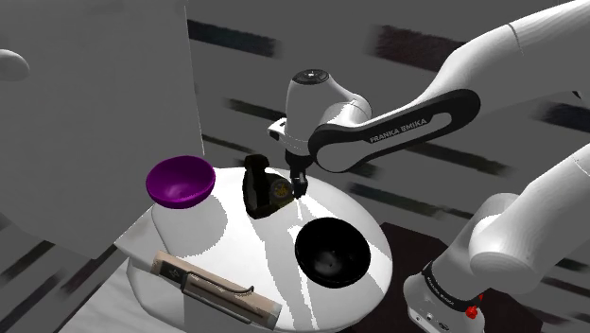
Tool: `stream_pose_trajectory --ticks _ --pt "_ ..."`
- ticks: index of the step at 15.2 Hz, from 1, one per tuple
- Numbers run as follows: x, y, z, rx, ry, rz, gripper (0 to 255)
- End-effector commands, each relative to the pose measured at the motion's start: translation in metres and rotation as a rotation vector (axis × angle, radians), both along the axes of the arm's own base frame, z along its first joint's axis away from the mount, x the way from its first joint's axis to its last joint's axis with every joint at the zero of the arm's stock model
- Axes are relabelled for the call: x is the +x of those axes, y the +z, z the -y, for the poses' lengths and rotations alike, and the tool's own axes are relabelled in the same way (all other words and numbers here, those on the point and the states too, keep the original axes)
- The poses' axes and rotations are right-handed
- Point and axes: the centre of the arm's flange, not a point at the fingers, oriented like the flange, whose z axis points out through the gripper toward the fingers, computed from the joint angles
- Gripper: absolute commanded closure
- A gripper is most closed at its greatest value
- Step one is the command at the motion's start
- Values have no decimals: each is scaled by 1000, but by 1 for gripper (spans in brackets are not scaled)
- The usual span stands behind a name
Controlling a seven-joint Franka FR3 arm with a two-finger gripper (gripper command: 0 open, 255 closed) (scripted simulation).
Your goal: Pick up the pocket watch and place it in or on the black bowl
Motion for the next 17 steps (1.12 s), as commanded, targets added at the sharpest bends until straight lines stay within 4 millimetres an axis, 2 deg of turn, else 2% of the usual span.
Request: stream_pose_trajectory --ticks 1,6,17 --pt "0 0 0 0 0 -1 255" --pt "0 0 0 0 0 -1 255" --pt "0 58 0 0 0 -1 255"
